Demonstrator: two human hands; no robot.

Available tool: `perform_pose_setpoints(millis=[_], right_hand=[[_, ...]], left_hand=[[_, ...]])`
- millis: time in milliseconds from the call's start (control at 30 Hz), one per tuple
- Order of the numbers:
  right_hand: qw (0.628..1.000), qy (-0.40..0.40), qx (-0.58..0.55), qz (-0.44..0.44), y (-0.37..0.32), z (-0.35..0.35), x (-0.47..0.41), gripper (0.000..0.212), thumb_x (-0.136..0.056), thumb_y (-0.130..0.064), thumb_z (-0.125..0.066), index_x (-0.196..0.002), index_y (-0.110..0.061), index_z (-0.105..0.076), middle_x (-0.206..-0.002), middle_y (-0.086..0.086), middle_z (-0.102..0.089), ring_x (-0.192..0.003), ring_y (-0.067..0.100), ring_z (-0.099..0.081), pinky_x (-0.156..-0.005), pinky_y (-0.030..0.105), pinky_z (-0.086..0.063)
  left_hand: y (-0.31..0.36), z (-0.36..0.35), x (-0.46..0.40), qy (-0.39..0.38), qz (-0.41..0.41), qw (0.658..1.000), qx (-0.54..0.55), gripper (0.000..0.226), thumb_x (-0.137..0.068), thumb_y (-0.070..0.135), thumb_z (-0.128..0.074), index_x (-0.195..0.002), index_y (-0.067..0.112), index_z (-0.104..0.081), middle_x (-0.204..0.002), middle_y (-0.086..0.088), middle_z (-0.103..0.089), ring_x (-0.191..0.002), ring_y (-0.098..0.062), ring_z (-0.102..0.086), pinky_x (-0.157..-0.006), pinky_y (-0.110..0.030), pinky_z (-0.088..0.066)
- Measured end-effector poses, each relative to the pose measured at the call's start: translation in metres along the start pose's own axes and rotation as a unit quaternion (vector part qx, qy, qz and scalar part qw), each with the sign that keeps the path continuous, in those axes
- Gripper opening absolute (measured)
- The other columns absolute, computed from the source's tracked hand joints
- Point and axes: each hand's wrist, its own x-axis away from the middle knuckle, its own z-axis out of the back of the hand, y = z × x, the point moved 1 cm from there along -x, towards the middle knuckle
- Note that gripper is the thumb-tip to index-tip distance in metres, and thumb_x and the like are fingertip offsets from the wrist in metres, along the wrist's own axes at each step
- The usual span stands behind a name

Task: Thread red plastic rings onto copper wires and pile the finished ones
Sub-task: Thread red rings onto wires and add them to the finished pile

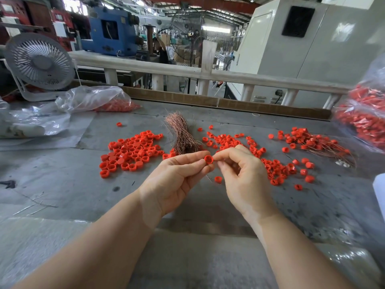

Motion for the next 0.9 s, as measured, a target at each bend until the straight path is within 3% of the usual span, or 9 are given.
perform_pose_setpoints(millis=[233, 433, 733, 833, 900], right_hand=[[1.0, 0.002, -0.009, -0.003, 0.0015, -0.0014, 0.0004, 0.017, -0.084, -0.001, -0.063, -0.081, -0.014, -0.072, -0.075, 0.0, -0.057, -0.069, 0.022, -0.057, -0.062, 0.047, -0.05], [0.999, 0.001, -0.038, -0.021, 0.0041, -0.0037, 0.0001, 0.014, -0.082, -0.004, -0.064, -0.079, -0.016, -0.07, -0.075, -0.004, -0.058, -0.068, 0.019, -0.057, -0.06, 0.047, -0.052], [0.996, -0.018, -0.059, -0.06, 0.0008, -0.0011, -0.0005, 0.019, -0.082, -0.002, -0.065, -0.075, -0.019, -0.067, -0.071, -0.006, -0.062, -0.065, 0.01, -0.056, -0.061, 0.046, -0.053], [0.989, -0.034, -0.103, -0.099, -0.0011, -0.0005, -0.0023, 0.025, -0.083, 0.0, -0.063, -0.072, -0.022, -0.064, -0.065, -0.011, -0.063, -0.061, 0.004, -0.055, -0.062, 0.042, -0.055], [0.981, -0.034, -0.146, -0.12, -0.0018, 0.0001, -0.0036, 0.028, -0.083, 0.003, -0.063, -0.07, -0.023, -0.064, -0.06, -0.013, -0.062, -0.057, 0.0, -0.053, -0.056, 0.029, -0.054]], left_hand=[[0.0011, -0.0007, 0.0003, 0.004, -0.003, 1.0, -0.007, 0.019, -0.065, -0.007, -0.057, -0.07, 0.0, -0.074, -0.073, -0.014, -0.071, -0.064, -0.016, -0.07, -0.056, -0.017, -0.055], [0.0012, -0.0013, 0.0002, 0.012, -0.002, 1.0, 0.004, 0.018, -0.079, -0.011, -0.052, -0.082, -0.004, -0.068, -0.073, -0.014, -0.071, -0.063, -0.016, -0.07, -0.055, -0.017, -0.055], [0.0022, -0.0015, 0.001, 0.012, 0.002, 1.0, 0.015, 0.019, -0.084, -0.01, -0.049, -0.084, -0.005, -0.068, -0.075, -0.015, -0.071, -0.065, -0.016, -0.07, -0.057, -0.017, -0.056], [0.0025, -0.0021, 0.0021, 0.011, 0.006, 1.0, 0.015, 0.021, -0.085, -0.011, -0.048, -0.083, -0.004, -0.068, -0.075, -0.015, -0.071, -0.064, -0.016, -0.07, -0.056, -0.017, -0.056], [0.0025, -0.0024, 0.0025, 0.011, 0.008, 1.0, 0.014, 0.022, -0.085, -0.011, -0.048, -0.081, -0.004, -0.069, -0.074, -0.015, -0.071, -0.064, -0.015, -0.07, -0.055, -0.017, -0.055]])
